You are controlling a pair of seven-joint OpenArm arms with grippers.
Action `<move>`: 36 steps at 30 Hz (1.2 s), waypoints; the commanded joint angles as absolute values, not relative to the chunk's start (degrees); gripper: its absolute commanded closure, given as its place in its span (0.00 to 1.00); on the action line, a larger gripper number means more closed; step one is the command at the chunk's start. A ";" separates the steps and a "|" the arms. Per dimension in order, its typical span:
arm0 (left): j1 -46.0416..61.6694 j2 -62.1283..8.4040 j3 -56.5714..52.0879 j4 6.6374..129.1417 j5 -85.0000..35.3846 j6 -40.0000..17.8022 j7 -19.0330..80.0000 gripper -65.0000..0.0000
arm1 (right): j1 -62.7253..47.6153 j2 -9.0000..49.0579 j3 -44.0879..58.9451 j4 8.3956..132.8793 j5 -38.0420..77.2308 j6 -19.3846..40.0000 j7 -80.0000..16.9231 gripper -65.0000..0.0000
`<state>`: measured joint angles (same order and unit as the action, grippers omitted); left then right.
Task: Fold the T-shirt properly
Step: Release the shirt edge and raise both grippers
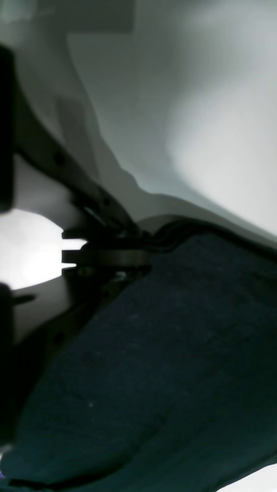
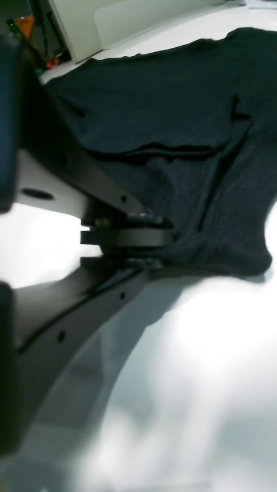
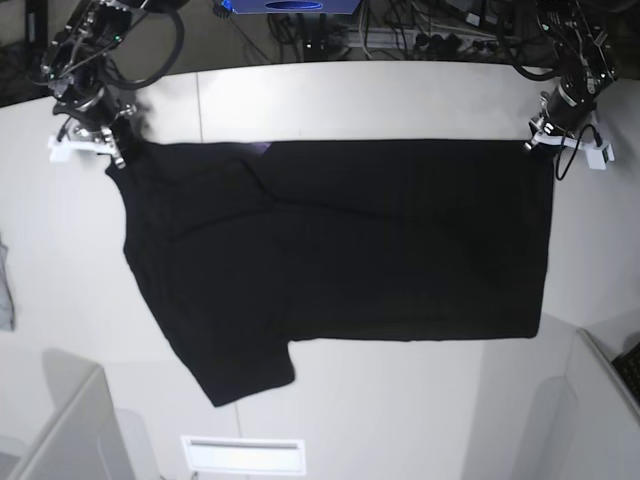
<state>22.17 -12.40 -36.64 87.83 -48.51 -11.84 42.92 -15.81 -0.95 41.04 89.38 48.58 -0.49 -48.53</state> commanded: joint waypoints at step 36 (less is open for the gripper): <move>39.16 -12.62 -37.41 95.43 -49.27 -12.18 41.89 1.00 | -29.67 0.92 41.19 97.54 46.81 -1.54 -52.70 1.00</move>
